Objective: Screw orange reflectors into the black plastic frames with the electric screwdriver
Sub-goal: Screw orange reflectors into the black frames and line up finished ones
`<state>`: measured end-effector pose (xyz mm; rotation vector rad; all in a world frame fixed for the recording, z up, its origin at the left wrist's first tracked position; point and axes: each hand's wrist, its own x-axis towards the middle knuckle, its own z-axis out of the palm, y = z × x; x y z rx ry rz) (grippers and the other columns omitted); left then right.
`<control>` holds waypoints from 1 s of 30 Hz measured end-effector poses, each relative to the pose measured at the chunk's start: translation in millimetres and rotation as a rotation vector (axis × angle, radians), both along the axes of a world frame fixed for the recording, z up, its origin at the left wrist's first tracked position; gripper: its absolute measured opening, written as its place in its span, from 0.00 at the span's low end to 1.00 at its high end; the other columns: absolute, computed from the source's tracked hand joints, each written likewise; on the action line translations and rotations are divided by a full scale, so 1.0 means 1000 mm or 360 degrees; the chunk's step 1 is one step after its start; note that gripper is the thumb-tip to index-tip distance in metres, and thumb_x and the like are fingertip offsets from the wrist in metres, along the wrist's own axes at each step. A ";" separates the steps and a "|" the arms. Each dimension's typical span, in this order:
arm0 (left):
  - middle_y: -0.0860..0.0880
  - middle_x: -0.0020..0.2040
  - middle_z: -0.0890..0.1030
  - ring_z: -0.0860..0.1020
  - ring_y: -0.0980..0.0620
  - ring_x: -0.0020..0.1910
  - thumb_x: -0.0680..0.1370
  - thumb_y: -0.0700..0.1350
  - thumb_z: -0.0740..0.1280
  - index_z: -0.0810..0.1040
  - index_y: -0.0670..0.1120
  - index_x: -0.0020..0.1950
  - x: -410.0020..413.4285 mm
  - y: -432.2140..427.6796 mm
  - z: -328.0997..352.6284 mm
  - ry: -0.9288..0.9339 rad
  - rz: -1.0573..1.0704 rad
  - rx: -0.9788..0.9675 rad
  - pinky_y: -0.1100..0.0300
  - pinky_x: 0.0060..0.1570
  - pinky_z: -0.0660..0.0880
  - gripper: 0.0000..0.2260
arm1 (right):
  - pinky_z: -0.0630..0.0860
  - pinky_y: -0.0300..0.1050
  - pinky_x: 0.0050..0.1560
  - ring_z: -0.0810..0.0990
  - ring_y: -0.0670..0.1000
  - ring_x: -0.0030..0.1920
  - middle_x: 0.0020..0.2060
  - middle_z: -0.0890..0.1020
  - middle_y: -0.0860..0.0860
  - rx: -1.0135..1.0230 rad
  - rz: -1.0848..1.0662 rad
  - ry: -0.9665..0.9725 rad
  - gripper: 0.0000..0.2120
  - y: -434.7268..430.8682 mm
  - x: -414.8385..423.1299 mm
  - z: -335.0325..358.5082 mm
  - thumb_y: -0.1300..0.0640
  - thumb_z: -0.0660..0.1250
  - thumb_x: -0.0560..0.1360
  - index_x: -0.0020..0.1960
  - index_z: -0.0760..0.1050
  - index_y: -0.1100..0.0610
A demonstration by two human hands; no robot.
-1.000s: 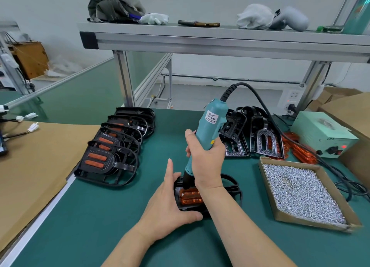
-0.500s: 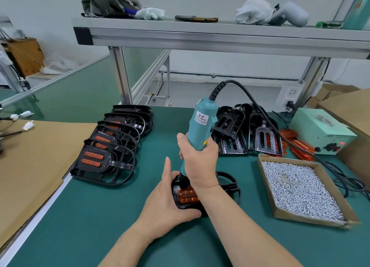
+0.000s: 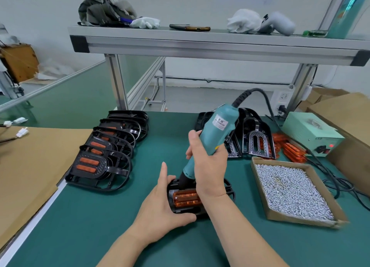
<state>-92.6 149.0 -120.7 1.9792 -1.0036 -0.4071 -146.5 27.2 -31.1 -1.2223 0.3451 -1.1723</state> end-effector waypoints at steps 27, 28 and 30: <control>0.72 0.71 0.62 0.69 0.66 0.67 0.57 0.68 0.76 0.30 0.72 0.73 -0.003 0.001 0.004 0.0022 0.0009 0.0106 0.64 0.65 0.67 0.62 | 0.81 0.49 0.44 0.82 0.51 0.39 0.41 0.82 0.58 0.1040 -0.0547 0.0299 0.11 -0.160 -0.104 -0.041 0.49 0.62 0.83 0.56 0.67 0.57; 0.71 0.71 0.62 0.69 0.66 0.68 0.57 0.69 0.76 0.30 0.72 0.73 -0.003 0.001 0.004 0.0017 0.0009 0.0109 0.64 0.65 0.67 0.62 | 0.81 0.49 0.46 0.82 0.51 0.39 0.42 0.82 0.58 0.1041 -0.0526 0.0314 0.11 -0.161 -0.105 -0.040 0.51 0.63 0.83 0.58 0.67 0.58; 0.71 0.72 0.62 0.69 0.66 0.68 0.57 0.69 0.76 0.31 0.71 0.73 -0.003 0.001 0.004 0.0010 0.0010 0.0112 0.63 0.65 0.67 0.62 | 0.80 0.51 0.51 0.82 0.51 0.42 0.47 0.82 0.59 0.1023 -0.0480 0.0370 0.13 -0.162 -0.108 -0.041 0.55 0.65 0.82 0.62 0.67 0.60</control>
